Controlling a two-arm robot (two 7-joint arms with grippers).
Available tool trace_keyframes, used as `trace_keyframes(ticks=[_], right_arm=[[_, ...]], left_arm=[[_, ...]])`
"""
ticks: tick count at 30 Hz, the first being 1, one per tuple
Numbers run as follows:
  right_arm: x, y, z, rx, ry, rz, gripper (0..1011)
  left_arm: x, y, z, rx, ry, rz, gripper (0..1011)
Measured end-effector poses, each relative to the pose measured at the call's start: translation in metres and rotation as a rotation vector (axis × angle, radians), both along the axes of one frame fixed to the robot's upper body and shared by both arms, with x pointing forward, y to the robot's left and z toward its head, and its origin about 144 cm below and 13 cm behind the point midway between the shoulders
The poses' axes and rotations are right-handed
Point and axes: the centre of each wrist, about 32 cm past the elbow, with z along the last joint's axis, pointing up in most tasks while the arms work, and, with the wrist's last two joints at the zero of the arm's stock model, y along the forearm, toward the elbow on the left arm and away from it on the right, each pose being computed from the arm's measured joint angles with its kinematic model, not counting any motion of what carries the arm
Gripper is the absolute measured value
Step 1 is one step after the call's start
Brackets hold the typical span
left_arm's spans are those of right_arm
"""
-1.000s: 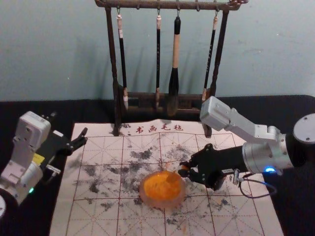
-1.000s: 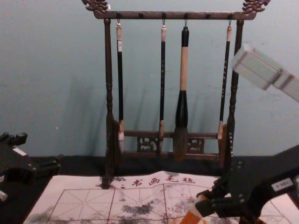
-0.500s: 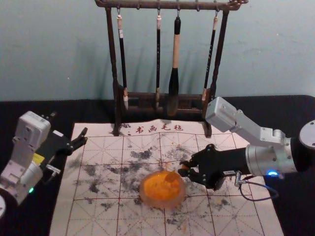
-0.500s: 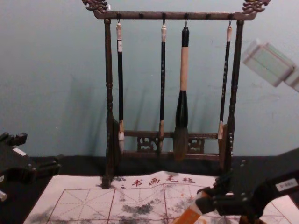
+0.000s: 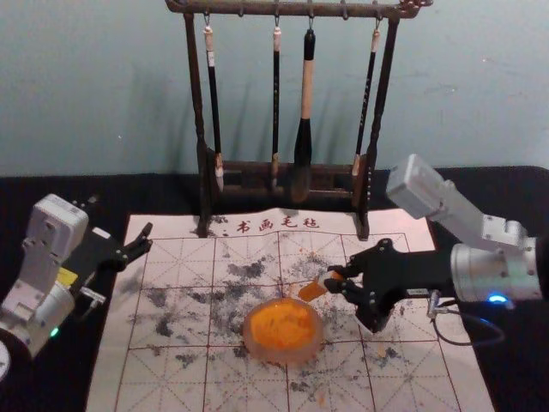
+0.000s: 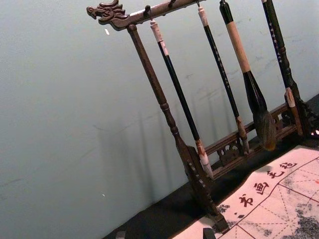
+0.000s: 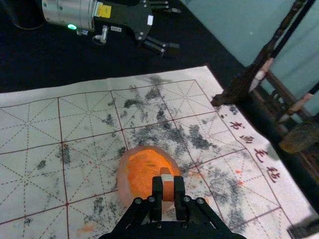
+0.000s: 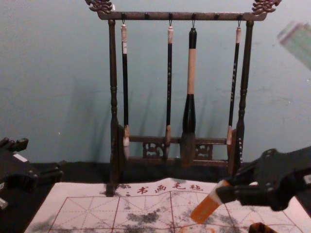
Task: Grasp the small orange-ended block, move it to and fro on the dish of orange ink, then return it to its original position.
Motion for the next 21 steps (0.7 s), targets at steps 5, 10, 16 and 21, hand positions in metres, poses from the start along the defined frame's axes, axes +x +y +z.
trace_keyframes(ticks=[5,10,16,21], right_arm=[[-0.009,-0.011,0.004,0.008,-0.014,-0.032,119],[-0.019,-0.024,0.008,0.007,-0.020,-0.082,119],[-0.030,-0.039,0.012,-0.004,-0.023,-0.136,119],[-0.037,-0.048,0.012,-0.017,-0.017,-0.171,119]], left_arm=[[0.000,0.000,0.000,0.000,0.000,0.000,1001],[0.000,0.000,0.000,0.000,0.000,0.000,1002],[0.000,0.000,0.000,0.000,0.000,0.000,1001],[0.000,0.000,0.000,0.000,0.000,0.000,1001]])
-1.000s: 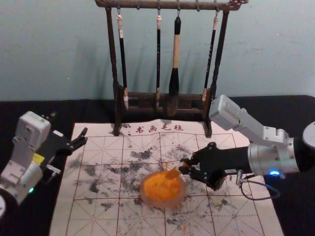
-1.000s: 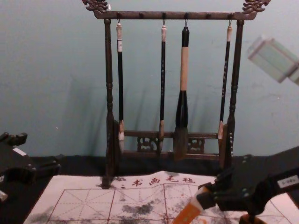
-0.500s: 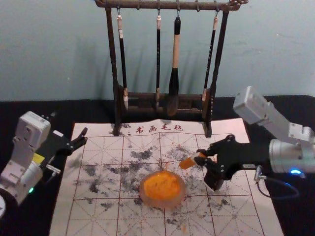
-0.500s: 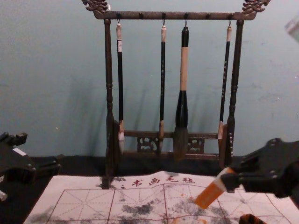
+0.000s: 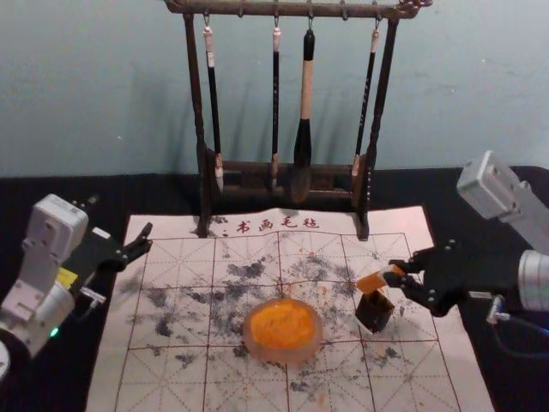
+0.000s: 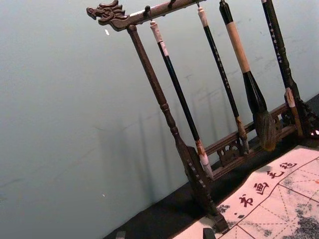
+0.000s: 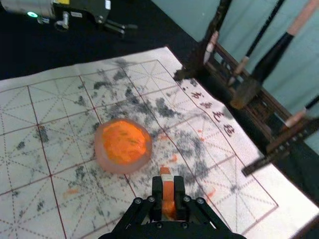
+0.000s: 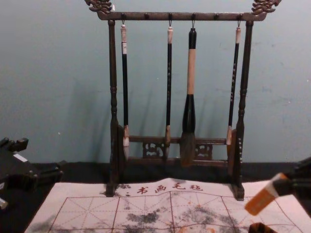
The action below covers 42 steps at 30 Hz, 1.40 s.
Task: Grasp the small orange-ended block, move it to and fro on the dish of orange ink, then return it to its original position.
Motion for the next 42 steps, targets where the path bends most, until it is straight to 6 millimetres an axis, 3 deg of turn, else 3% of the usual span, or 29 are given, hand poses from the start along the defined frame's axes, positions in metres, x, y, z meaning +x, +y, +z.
trace_keyframes(ticks=[16,42], right_arm=[[-0.009,-0.016,-0.010,-0.033,0.054,-0.082,119],[0.001,-0.013,-0.018,-0.039,0.077,-0.066,119]], left_arm=[[0.000,0.000,0.000,0.000,0.000,0.000,1001],[0.000,0.000,0.000,0.000,0.000,0.000,1001]])
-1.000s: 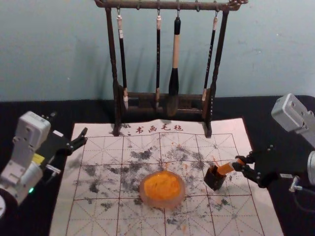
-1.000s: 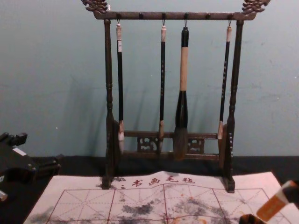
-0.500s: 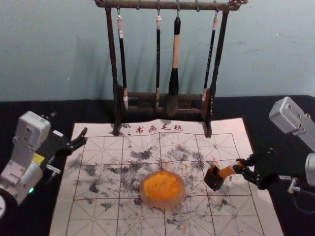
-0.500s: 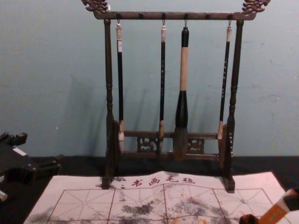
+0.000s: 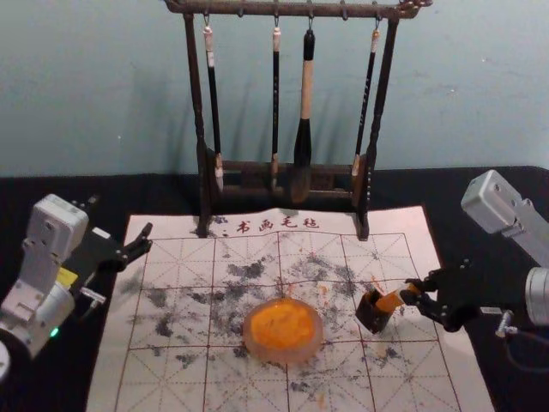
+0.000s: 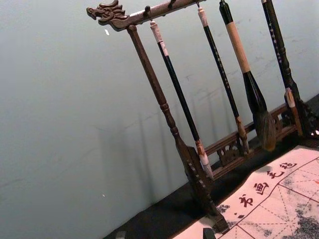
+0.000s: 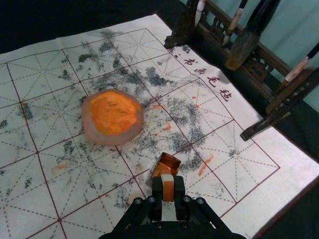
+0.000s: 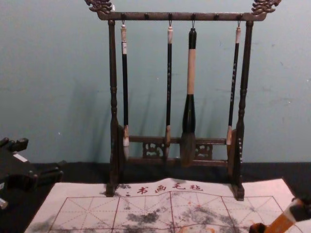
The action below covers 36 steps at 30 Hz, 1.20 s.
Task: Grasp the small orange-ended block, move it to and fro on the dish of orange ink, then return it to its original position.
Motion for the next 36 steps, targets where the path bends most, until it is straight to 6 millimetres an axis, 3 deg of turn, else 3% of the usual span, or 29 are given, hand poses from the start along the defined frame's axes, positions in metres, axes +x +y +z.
trace_keyframes(ticks=[36], right_arm=[[0.016,0.011,-0.022,-0.020,0.063,0.011,119]], left_arm=[[0.000,0.000,0.000,0.000,0.000,0.000,1001]])
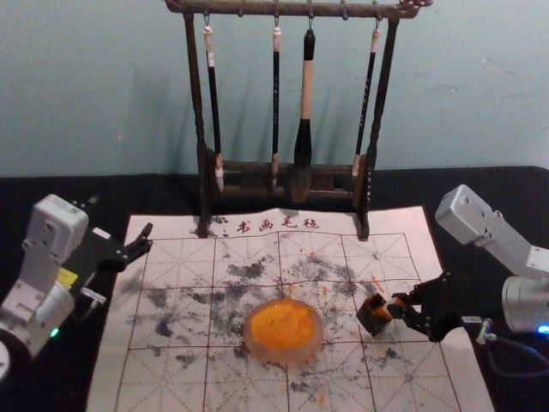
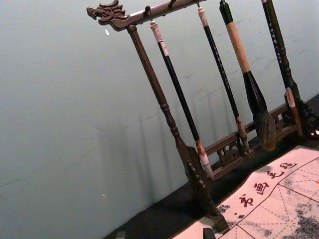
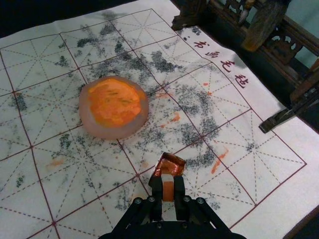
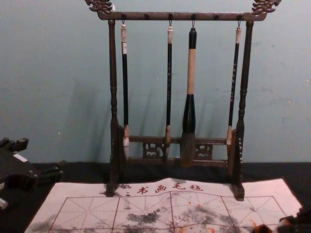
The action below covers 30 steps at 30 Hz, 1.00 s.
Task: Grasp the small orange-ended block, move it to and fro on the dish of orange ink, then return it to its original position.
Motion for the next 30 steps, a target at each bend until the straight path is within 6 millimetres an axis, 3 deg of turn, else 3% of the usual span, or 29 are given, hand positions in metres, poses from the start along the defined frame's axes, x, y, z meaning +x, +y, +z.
trace_keyframes(ticks=[30], right_arm=[[0.0061,0.0044,-0.0002,-0.005,-0.007,-0.005,119]], left_arm=[[0.0000,0.0000,0.0000,0.000,0.000,0.000,1001]])
